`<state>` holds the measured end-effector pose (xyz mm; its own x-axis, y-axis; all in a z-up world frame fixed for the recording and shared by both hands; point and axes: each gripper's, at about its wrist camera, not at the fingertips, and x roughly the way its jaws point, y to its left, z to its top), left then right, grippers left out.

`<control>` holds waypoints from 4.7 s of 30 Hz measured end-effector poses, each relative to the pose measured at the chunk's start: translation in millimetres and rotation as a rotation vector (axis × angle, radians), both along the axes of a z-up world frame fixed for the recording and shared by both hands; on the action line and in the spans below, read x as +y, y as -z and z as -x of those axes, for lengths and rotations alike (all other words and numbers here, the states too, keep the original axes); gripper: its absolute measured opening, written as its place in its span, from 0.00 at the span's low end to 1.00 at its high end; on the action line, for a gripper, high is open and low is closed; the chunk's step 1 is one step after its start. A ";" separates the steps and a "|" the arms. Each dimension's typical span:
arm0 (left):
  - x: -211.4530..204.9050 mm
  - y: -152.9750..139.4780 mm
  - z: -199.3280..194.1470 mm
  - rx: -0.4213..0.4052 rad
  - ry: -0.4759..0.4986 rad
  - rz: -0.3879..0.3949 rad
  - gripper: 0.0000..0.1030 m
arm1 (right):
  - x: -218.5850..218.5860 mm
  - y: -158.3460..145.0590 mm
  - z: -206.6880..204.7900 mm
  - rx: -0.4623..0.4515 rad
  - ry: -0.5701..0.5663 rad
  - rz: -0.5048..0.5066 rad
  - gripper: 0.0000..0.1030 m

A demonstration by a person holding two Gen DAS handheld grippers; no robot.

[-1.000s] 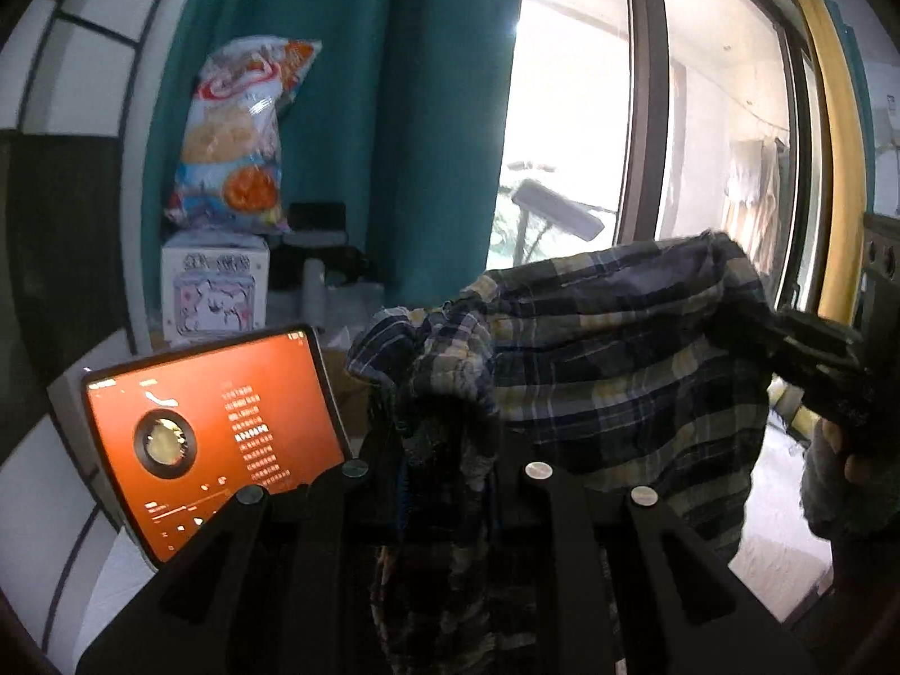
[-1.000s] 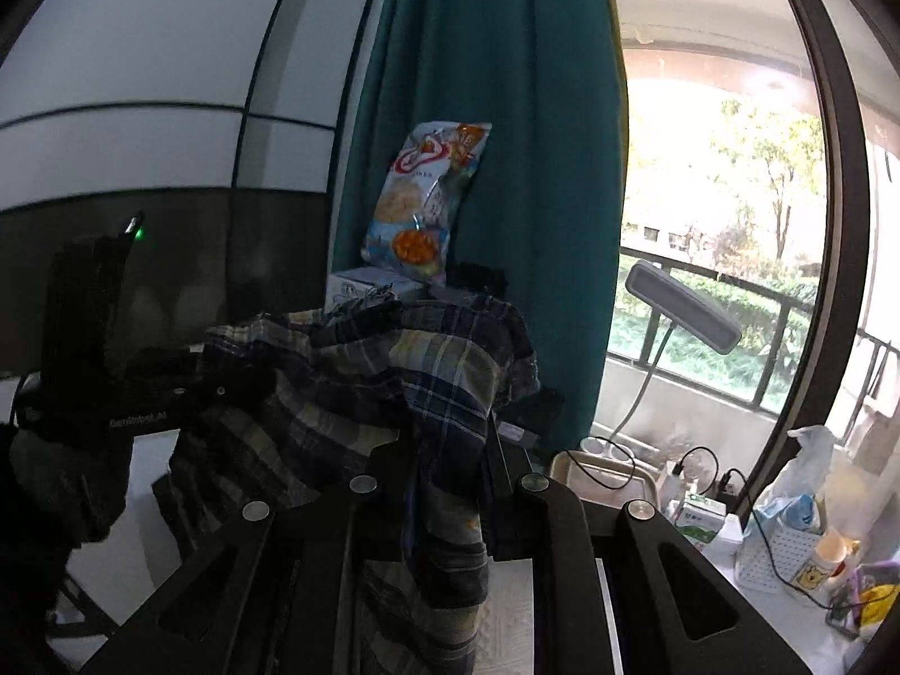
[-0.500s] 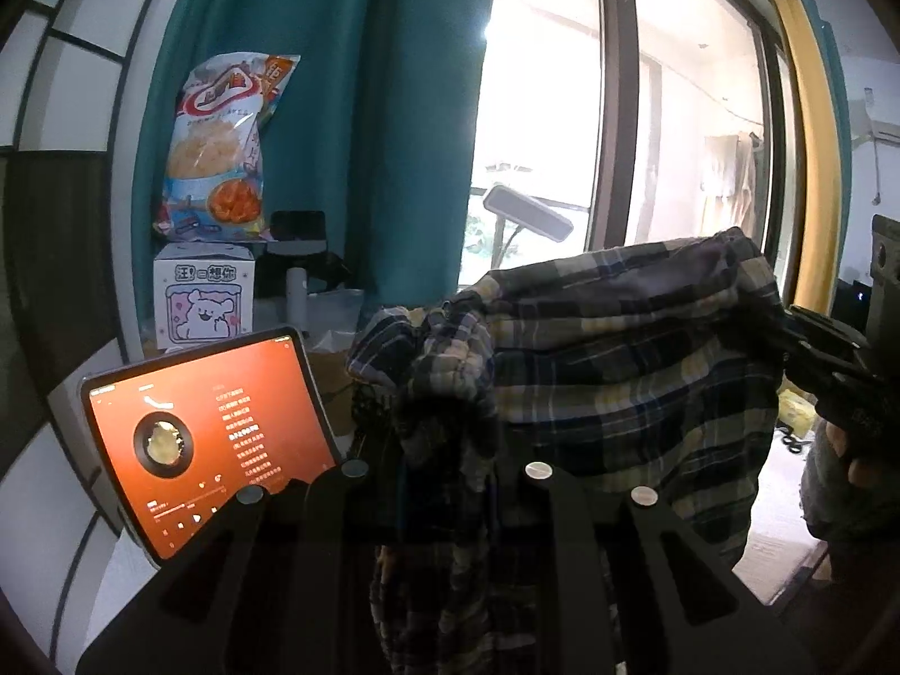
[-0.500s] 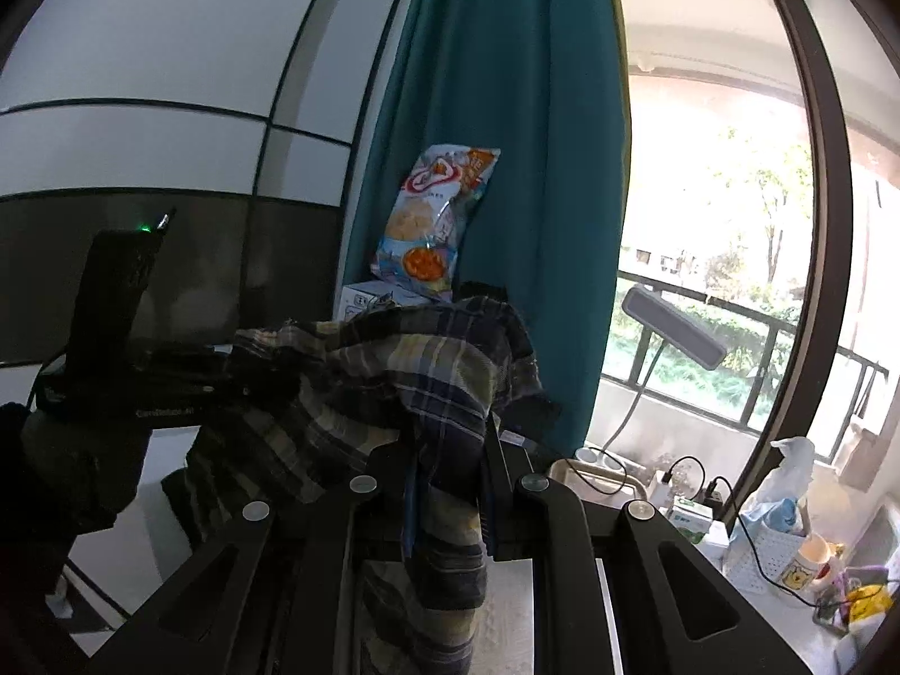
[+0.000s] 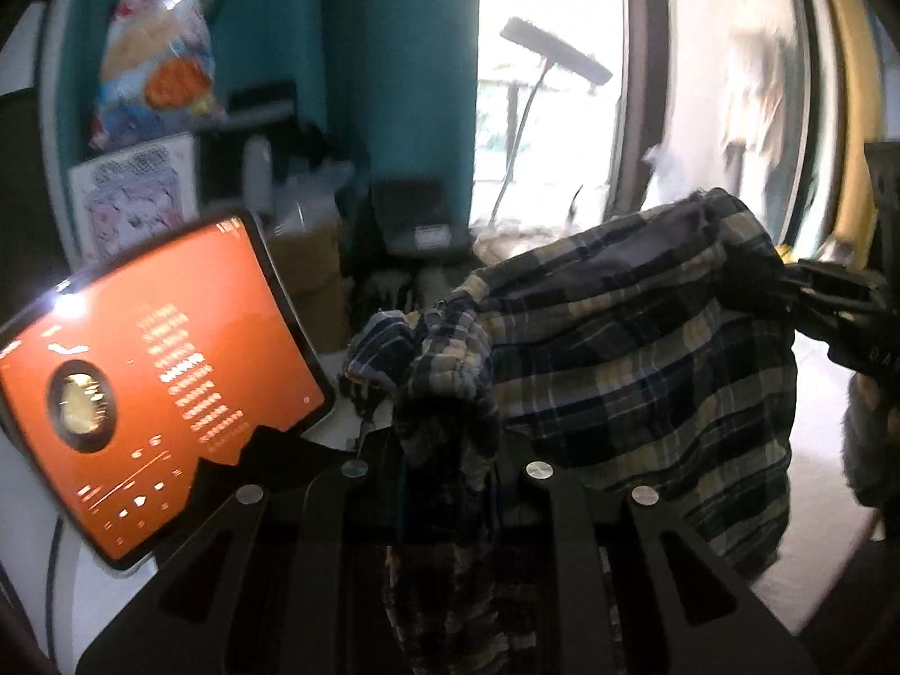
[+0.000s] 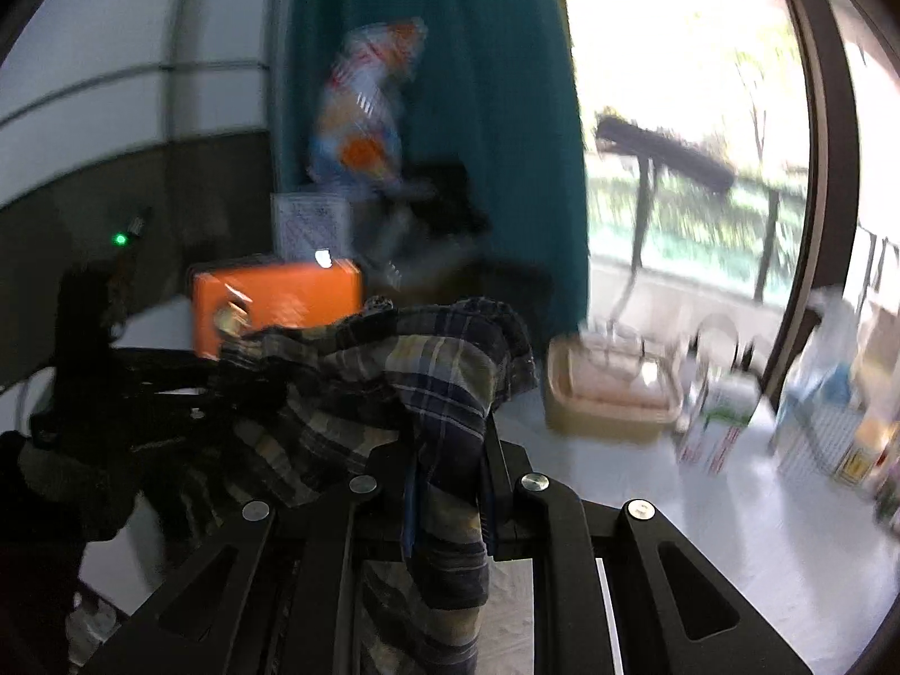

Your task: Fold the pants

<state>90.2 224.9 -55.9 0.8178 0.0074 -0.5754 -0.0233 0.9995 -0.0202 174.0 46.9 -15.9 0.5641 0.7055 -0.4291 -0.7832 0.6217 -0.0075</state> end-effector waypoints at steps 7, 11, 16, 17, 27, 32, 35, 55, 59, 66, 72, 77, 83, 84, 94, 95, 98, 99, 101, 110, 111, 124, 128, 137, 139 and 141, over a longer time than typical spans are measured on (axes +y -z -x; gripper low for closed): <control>8.6 46.5 -60.7 0.195 -0.094 -0.050 0.38 | 20.5 50.4 -80.7 0.097 0.099 0.104 0.81; 11.2 32.0 -51.7 0.134 -0.148 -0.050 0.69 | 7.0 57.6 -89.5 0.102 0.103 0.109 0.87; -0.6 3.0 -37.1 0.056 -0.173 -0.070 0.77 | -10.4 58.3 -92.1 0.123 0.117 0.106 0.87; -4.6 -2.7 -32.3 0.046 -0.168 -0.067 0.79 | -14.1 57.5 -91.9 0.129 0.120 0.100 0.87; -53.9 -16.4 -3.6 0.021 -0.095 0.066 0.81 | -52.6 40.6 -61.7 0.099 0.132 0.063 0.87; -81.7 -18.2 8.3 0.016 -0.089 0.054 0.81 | -70.8 37.9 -44.6 0.084 0.135 0.061 0.87; -92.0 -22.1 18.1 -0.004 -0.104 0.066 0.81 | -83.7 35.6 -33.8 0.072 0.140 0.058 0.87; -174.6 -68.6 92.0 -0.258 -0.132 0.082 0.95 | -214.3 -27.1 70.5 -0.111 0.289 0.002 0.90; -192.7 -89.5 114.7 -0.389 -0.106 0.037 0.99 | -241.7 -44.7 98.1 -0.177 0.347 -0.040 0.96; -200.0 -105.6 130.6 -0.489 -0.126 -0.017 0.99 | -284.2 -68.3 135.8 -0.291 0.438 -0.153 1.00; -196.4 -104.6 134.0 -0.505 -0.207 -0.031 0.99 | -292.3 -68.8 137.1 -0.306 0.460 -0.165 1.00; -196.6 -101.8 132.8 -0.495 -0.200 -0.024 0.99 | -284.5 -61.8 132.6 -0.292 0.453 -0.149 1.00; -196.7 -100.7 133.8 -0.496 -0.204 -0.017 0.99 | -285.6 -60.3 131.0 -0.290 0.457 -0.147 1.00; -196.5 -100.5 134.7 -0.498 -0.207 -0.013 0.99 | -285.7 -60.3 130.5 -0.289 0.459 -0.147 1.00; -203.0 -99.8 134.3 -0.486 -0.199 -0.011 0.99 | -288.9 -57.8 127.1 -0.276 0.473 -0.147 1.00; -203.7 -99.9 134.4 -0.486 -0.197 -0.010 0.99 | -288.8 -57.8 127.2 -0.276 0.474 -0.147 1.00; -204.8 -100.2 134.6 -0.487 -0.191 -0.009 0.99 | -288.8 -57.4 127.3 -0.274 0.475 -0.147 1.00; -205.4 -100.3 134.7 -0.487 -0.190 -0.009 0.99 | -289.1 -56.8 127.5 -0.274 0.476 -0.147 1.00; -206.2 -100.4 134.5 -0.486 -0.187 -0.007 0.99 | -290.0 -56.3 127.3 -0.274 0.477 -0.148 1.00; -211.8 -101.6 134.5 -0.485 -0.168 0.002 0.99 | -292.9 -56.2 128.9 -0.273 0.488 -0.156 1.00; -212.1 -101.6 134.5 -0.483 -0.167 0.003 0.99 | -293.2 -55.9 128.8 -0.272 0.490 -0.157 1.00; -216.1 -101.6 133.9 -0.480 -0.160 -0.001 0.99 | -296.4 -52.3 125.7 -0.256 0.500 -0.161 1.00; -216.9 -102.2 134.5 -0.482 -0.161 -0.002 0.99 | -296.4 -52.0 125.8 -0.256 0.499 -0.161 1.00; -217.4 -102.3 134.6 -0.484 -0.160 -0.003 0.99 | -295.5 -51.3 125.8 -0.254 0.499 -0.158 1.00; -217.4 -102.3 134.7 -0.483 -0.160 -0.002 0.99 | -295.3 -51.2 125.8 -0.253 0.499 -0.158 1.00; -217.3 -102.3 134.5 -0.483 -0.159 -0.002 0.99 | -295.2 -51.2 125.9 -0.253 0.500 -0.158 1.00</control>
<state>-44.4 7.5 46.4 0.9792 0.1547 -0.1315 -0.1641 0.9844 -0.0641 48.1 -248.3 35.3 0.9163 0.3716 -0.1490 -0.3802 0.9243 -0.0329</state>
